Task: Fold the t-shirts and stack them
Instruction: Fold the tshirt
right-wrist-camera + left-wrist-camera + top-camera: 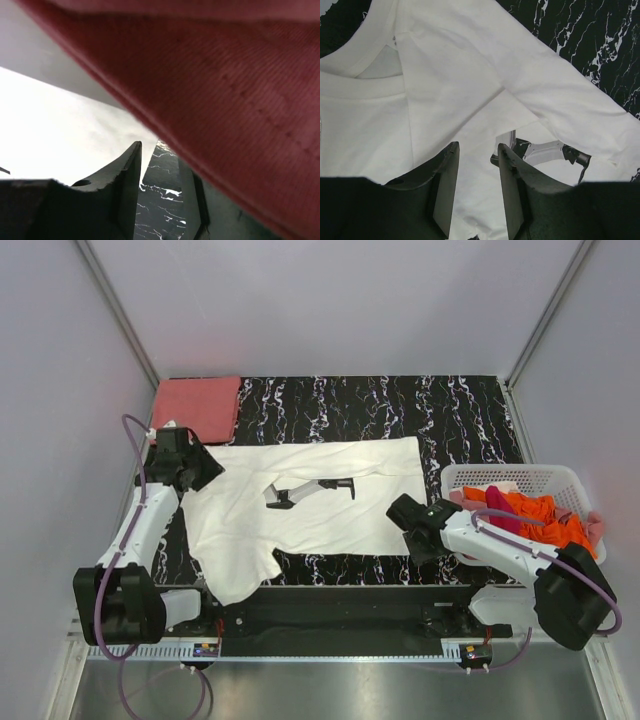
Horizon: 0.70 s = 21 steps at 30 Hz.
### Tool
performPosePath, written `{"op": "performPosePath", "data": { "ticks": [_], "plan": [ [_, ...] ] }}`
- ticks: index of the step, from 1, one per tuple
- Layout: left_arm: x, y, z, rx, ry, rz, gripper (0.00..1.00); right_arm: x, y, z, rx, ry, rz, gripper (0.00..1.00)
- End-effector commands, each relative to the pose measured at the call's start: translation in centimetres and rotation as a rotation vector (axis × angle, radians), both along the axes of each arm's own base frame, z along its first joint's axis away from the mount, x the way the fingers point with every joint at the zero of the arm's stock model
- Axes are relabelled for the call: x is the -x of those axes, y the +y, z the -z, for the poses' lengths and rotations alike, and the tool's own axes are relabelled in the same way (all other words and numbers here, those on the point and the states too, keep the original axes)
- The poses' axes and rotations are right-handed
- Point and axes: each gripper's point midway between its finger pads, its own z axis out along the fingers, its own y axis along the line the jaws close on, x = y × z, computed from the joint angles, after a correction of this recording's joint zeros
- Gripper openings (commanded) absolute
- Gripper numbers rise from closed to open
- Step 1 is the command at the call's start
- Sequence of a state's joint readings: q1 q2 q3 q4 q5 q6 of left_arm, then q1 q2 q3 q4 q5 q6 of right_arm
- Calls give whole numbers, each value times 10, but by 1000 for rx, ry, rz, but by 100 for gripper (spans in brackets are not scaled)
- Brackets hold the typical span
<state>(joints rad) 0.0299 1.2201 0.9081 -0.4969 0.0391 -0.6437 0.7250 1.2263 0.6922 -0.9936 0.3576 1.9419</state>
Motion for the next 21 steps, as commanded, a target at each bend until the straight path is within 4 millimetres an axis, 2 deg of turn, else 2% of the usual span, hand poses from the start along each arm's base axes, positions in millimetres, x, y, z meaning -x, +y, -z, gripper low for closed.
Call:
{"op": "performPosePath", "data": {
  "ticks": [1,3,10,18,21],
  "plan": [
    [-9,-13,-20,50,-87,47,42,-13,-16,-2,57,-87,160,43],
    [-9,-12,-22,47,-94,49,42,-16,-18,0,72,-99,183,43],
    [-5,-9,-35,-5,-142,76,45,-16,-5,20,36,-55,202,43],
    [-4,-6,-30,-22,-125,76,46,-13,-7,41,12,-68,237,41],
    [-5,-8,-44,-41,-172,109,48,-15,-10,46,15,-88,240,36]
  ]
}}
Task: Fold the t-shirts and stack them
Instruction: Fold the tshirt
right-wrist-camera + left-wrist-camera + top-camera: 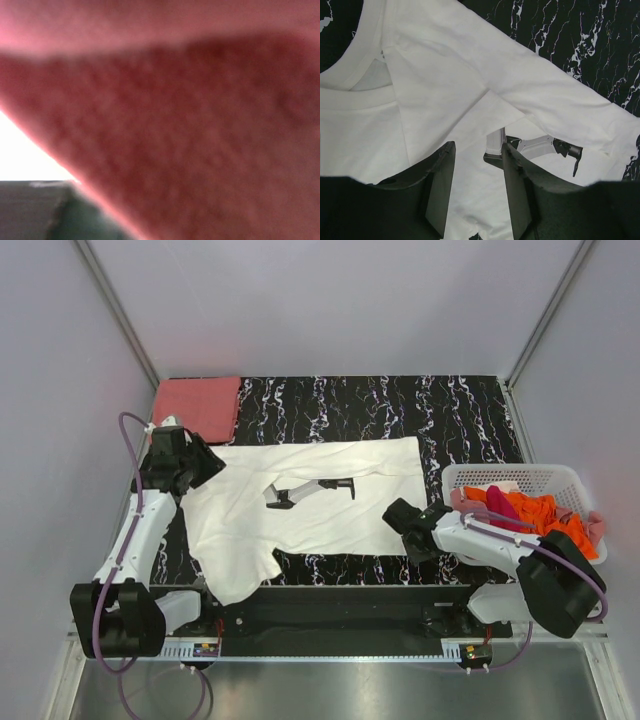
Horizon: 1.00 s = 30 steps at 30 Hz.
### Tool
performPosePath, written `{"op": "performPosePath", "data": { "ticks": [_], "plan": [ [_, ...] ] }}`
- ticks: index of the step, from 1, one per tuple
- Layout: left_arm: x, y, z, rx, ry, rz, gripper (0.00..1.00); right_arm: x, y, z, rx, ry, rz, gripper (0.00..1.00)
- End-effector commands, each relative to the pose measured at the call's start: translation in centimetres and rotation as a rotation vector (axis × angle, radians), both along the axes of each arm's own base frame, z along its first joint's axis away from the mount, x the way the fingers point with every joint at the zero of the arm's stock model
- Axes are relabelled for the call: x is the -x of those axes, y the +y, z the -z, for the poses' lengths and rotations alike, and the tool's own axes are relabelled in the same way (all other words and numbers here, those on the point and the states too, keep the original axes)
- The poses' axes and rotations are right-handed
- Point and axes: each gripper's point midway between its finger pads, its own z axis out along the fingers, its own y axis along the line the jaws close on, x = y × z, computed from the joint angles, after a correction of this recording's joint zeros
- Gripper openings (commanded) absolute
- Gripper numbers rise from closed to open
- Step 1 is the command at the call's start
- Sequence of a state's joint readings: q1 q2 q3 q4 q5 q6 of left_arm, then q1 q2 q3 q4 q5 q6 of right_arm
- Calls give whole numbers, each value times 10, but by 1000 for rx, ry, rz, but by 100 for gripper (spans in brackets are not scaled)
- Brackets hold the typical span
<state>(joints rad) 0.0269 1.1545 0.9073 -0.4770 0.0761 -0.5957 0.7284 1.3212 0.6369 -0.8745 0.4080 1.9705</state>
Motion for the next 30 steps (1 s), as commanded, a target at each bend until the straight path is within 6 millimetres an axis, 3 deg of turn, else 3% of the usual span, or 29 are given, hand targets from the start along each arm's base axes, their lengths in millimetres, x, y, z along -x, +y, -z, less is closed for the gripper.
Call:
{"op": "performPosePath", "data": {
  "ticks": [1,4,5,13,15,16,21,24,27,30],
  "plan": [
    [-5,-5,-25,-24,-105,67,48,-9,-7,18,-27,-90,210,33],
    [-3,-10,-36,-31,-156,106,48,-13,-9,11,-16,-118,177,14],
    [-2,-13,-36,-34,-154,134,48,-17,-7,5,-19,-138,155,0],
    [32,-33,6,-107,12,302,46,-36,-1,-39,-20,-234,45,0],
    [47,-39,17,-178,74,349,46,-38,2,-46,-31,-249,28,0],
    [55,-52,20,-207,90,401,47,-39,2,-49,-32,-252,18,0],
    [94,-60,43,-294,217,399,49,-52,12,-75,-80,-342,-31,0],
    [112,-87,57,-273,272,463,50,-57,12,-87,-85,-394,-60,0],
    [133,-105,87,-219,404,486,51,-60,13,-93,-94,-428,-71,0],
    [143,-110,98,-233,444,479,51,-61,13,-93,-96,-446,-81,0]
  ]
}}
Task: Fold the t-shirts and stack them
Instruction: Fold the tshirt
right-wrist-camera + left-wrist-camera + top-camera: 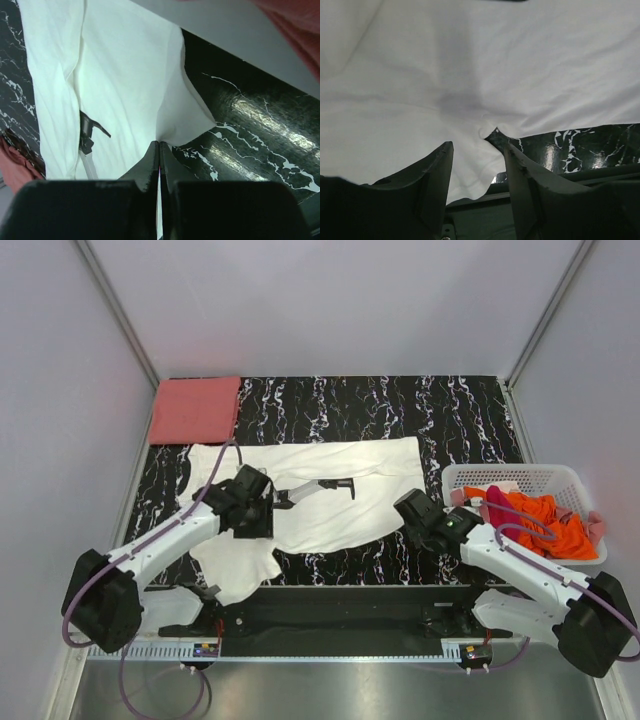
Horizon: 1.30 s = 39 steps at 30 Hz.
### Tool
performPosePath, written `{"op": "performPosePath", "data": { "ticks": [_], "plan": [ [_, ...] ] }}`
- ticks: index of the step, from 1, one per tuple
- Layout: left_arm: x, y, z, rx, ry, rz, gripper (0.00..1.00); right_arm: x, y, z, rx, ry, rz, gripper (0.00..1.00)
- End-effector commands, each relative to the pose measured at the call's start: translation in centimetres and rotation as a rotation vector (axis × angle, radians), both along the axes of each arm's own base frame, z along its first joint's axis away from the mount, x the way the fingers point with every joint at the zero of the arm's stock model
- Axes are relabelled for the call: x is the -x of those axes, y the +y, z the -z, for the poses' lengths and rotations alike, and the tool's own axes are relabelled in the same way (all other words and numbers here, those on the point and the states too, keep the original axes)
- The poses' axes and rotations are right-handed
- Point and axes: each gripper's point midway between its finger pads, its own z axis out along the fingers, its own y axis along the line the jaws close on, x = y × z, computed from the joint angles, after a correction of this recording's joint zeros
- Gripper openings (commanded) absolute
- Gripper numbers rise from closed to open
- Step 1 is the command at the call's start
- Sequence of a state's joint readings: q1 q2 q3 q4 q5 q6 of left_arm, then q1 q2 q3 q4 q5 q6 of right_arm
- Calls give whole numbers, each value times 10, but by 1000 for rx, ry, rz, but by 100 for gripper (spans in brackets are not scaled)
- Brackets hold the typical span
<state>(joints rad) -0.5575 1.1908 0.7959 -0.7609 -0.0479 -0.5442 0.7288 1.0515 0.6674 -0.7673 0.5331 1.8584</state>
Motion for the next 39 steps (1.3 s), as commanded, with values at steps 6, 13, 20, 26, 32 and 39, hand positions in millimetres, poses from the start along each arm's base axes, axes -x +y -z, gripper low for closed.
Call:
{"op": "performPosePath", "data": {
  "ticks": [6,13,20,26,32,39],
  "plan": [
    [39,-4,22,-76,95,-28,52,-11,-3,-11,32,-88,-18,0],
    [59,-4,38,-119,143,-52,54,-12,-3,-13,33,-107,-28,0],
    [73,11,51,-177,185,-96,58,-12,-3,-10,36,-99,-28,0],
    [71,12,64,-217,201,-106,44,-14,-1,-12,30,-102,-32,0],
    [47,5,26,-220,105,-51,0,-14,-7,-14,91,-117,-67,0],
    [14,30,-19,-400,-21,-39,0,-11,-25,-13,176,-143,-67,0]
  ]
}}
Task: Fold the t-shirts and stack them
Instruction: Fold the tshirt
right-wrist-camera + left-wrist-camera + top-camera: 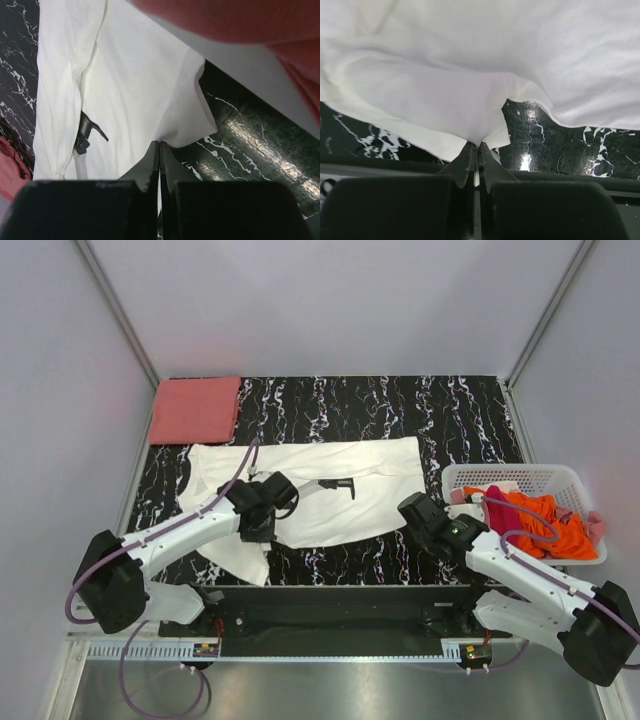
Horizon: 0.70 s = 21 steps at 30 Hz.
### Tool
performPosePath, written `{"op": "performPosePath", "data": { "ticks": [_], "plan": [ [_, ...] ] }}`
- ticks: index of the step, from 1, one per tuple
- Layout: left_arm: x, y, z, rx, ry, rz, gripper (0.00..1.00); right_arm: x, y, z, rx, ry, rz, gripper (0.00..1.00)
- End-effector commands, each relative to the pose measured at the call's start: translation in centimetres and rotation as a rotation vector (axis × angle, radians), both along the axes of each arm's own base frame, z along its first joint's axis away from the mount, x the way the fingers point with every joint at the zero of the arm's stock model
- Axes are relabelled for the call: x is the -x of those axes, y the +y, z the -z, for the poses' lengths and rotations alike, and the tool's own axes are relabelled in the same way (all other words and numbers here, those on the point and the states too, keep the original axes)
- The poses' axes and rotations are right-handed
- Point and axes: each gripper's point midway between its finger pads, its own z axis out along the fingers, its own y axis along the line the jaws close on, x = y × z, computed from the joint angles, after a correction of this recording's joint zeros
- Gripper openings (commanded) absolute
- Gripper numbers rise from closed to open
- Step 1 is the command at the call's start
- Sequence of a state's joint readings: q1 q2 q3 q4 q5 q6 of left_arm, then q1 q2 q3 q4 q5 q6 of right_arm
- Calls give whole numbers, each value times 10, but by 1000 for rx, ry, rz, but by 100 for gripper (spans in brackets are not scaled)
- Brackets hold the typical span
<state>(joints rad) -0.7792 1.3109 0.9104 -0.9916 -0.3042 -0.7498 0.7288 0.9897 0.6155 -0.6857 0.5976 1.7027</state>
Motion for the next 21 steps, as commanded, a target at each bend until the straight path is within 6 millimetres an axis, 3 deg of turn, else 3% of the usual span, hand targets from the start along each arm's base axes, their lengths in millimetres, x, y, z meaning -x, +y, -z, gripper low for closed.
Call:
{"op": "performPosePath", "data": {
  "ticks": [1,7,11,21],
  "plan": [
    [-15,30,-21,-137,-63,5,0,-6,-19,-10,100,-69,24,0],
    [-48,38,-41,-168,-130,35,0,-22,-16,-26,209,-105,-35,0],
    [-77,31,-49,-118,-170,77,0,-36,-12,-32,284,-117,-69,0],
    [-118,26,-48,-68,-140,175,0,-68,3,-24,422,-52,-140,0]
  ]
}}
